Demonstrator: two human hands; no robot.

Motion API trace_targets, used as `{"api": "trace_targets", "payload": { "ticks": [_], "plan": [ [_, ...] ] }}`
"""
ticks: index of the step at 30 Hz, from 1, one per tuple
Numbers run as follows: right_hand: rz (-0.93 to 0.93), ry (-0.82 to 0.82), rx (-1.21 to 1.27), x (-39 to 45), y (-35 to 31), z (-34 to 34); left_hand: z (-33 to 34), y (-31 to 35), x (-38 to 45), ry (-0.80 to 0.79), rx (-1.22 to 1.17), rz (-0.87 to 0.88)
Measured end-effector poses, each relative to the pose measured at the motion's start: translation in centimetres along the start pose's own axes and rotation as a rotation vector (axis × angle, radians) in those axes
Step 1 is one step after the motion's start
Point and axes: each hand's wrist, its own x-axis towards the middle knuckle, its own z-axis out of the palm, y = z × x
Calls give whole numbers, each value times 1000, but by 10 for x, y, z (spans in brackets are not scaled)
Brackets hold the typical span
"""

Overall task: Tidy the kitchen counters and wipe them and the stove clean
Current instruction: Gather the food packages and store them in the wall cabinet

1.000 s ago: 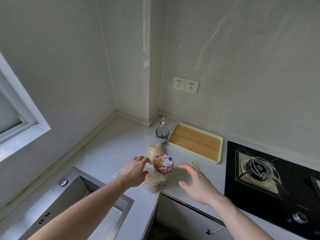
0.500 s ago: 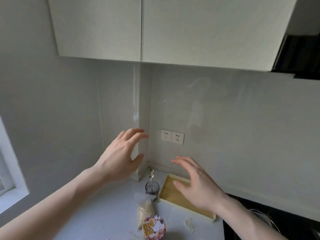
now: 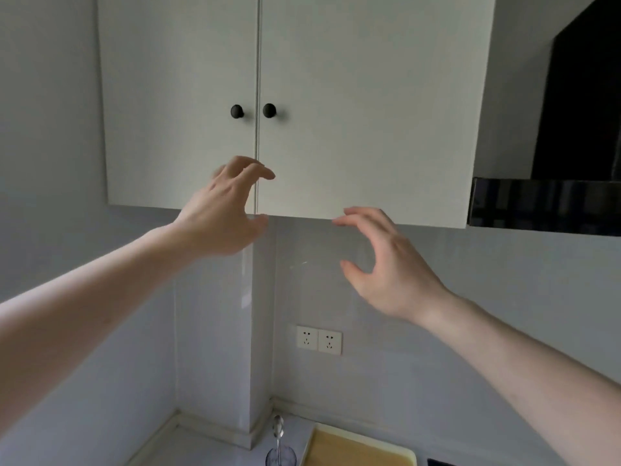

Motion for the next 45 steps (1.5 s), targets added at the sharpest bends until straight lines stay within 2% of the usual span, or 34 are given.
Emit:
{"api": "trace_targets", "payload": {
  "ticks": [6, 11, 21, 25, 29, 35, 45],
  "plan": [
    [-25, 69, -188, 44, 12, -35, -28, 1, 68, 55, 230, 30],
    [25, 99, -342, 73, 31, -54, -33, -6, 110, 18, 351, -52],
    [137, -17, -626, 95, 65, -57, -28, -13, 145, -75, 436, -175],
    [116, -58, -790, 94, 79, -46, -20, -19, 153, -107, 451, -196],
    [93, -62, -864, 93, 89, -37, -10, -23, 159, -129, 385, -157],
    [84, -33, -909, 93, 95, -29, -3, -14, 172, -62, 351, -151],
    [93, 46, -948, 90, 101, -17, -19, -1, 174, -38, 428, -148]
  ]
}}
